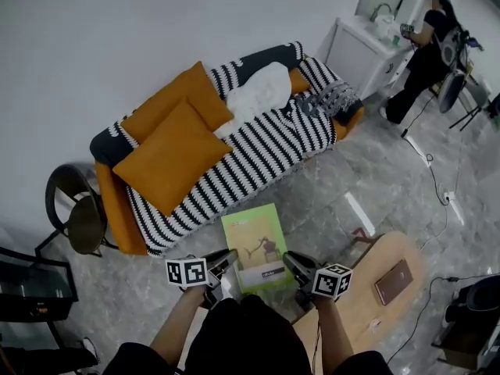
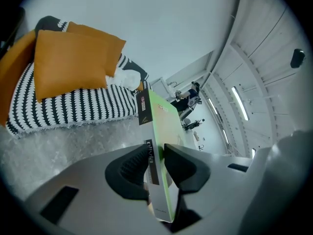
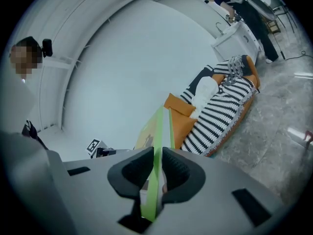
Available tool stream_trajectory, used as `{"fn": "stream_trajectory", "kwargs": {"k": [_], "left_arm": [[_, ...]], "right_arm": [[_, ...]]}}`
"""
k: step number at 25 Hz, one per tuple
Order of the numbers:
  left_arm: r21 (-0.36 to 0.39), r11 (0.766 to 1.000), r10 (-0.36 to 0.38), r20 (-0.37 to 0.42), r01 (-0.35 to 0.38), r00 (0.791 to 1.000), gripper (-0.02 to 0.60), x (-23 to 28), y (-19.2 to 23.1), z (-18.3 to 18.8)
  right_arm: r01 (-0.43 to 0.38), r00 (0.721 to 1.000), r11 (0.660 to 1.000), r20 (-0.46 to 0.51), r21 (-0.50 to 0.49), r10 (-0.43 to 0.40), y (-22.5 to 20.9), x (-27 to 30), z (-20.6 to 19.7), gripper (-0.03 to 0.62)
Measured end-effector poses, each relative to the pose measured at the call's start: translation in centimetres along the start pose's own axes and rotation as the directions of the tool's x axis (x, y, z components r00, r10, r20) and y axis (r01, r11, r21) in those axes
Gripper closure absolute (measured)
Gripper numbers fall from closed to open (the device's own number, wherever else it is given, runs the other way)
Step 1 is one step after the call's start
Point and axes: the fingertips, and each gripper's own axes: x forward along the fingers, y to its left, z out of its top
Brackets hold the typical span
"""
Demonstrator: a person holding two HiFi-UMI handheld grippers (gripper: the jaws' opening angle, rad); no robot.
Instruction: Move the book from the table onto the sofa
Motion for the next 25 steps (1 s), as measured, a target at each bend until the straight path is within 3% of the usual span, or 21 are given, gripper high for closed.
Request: {"fn": "stream_trajectory", "kwargs": {"k": [18,25], "left_arm": [[0.001,1.0,-0.004,-0.018,0.004,1.0,0.469,6.8,2.8,10.9],[-0.003,1.0,-0.018,-0.049,0.017,0.999,0.469,10.5,4.1,17.7]], "right_arm": [[-0.011,1.0,0.999,0.028,0.036,0.01,-5.1,7.1,9.2,0.523],[0.012,0.999,0.998,0.037,0.06,-0.014,-7.5,11.1,14.7,0.524]]}}
